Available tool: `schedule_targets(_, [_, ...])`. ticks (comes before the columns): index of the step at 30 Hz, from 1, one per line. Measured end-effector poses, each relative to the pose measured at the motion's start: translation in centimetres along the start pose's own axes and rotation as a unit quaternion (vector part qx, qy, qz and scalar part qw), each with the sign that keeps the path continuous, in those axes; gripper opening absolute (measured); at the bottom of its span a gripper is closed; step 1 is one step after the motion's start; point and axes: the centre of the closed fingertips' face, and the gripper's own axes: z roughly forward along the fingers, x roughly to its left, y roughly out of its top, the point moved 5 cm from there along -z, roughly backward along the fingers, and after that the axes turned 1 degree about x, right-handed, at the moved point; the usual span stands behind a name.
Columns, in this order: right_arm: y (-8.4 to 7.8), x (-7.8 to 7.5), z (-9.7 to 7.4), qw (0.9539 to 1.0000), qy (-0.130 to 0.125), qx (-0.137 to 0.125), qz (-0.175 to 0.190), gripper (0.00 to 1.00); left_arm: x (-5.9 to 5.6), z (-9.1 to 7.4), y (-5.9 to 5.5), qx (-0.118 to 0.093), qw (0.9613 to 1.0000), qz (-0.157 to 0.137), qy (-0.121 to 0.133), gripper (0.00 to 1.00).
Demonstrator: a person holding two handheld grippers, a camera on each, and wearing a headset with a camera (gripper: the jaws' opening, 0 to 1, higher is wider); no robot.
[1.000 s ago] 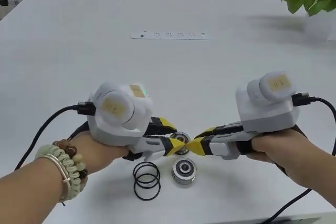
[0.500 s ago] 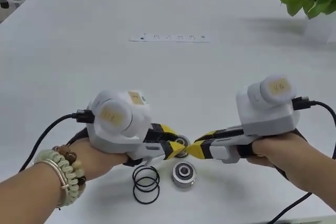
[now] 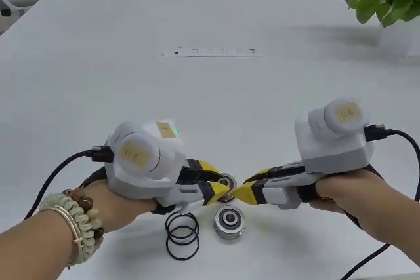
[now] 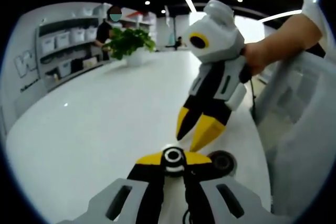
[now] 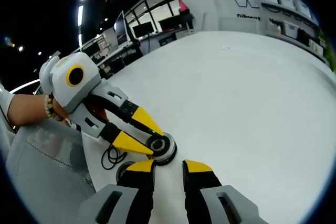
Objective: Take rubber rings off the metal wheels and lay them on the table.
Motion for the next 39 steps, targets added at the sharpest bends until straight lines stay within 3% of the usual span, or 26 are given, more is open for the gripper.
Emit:
schedule_targets(2, [-0.6, -0.2, 0.1, 0.9995, -0.012, 0.021, -0.022, 0.14, 0.0, 0.0, 0.0, 0.0, 1.0, 0.0, 0.0, 0.14])
schedule_targets(6, [-0.3, 0.0, 0.3, 1.0, -0.004, 0.006, -0.002, 0.18, 0.0, 0.0, 0.0, 0.0, 1.0, -0.001, 0.0, 0.14])
schedule_targets(13, [-0.3, 0.3, 0.7, 0.9997, -0.002, 0.006, -0.025, 0.18, 0.1, 0.0, 0.0, -0.002, 0.9999, -0.012, 0.0, 0.14])
schedule_targets(15, [-0.3, 0.4, 0.9, 0.9984, -0.006, 0.008, -0.056, 0.18, 0.0, 0.0, 0.0, -0.002, 0.9999, -0.013, -0.001, 0.14])
schedule_targets(19, [-0.3, 0.5, 1.1, 0.9972, -0.011, 0.006, -0.074, 0.17, 0.0, 0.0, 0.0, -0.001, 0.9999, -0.016, -0.002, 0.14])
schedule_targets(22, [-0.3, 0.6, 1.3, 0.9942, -0.014, 0.006, -0.107, 0.15, 0.0, 0.0, 0.0, -0.001, 0.9998, -0.02, -0.001, 0.14])
schedule_targets(24, [-0.4, 0.9, 1.4, 0.9946, -0.005, 0.008, -0.103, 0.11, 0.0, 0.0, 0.0, 0.0, 0.9998, -0.018, 0.001, 0.14])
schedule_targets(34, [-0.4, 0.7, 1.3, 0.9924, -0.012, 0.012, -0.122, 0.09, 0.0, 0.0, 0.0, -0.001, 0.9998, -0.021, 0.003, 0.14])
schedule_targets(39, [-0.2, 0.4, 1.1, 0.992, -0.023, 0.009, -0.124, 0.0, 0.0, 0.0, 0.0, -0.002, 0.9998, -0.022, 0.004, 0.14])
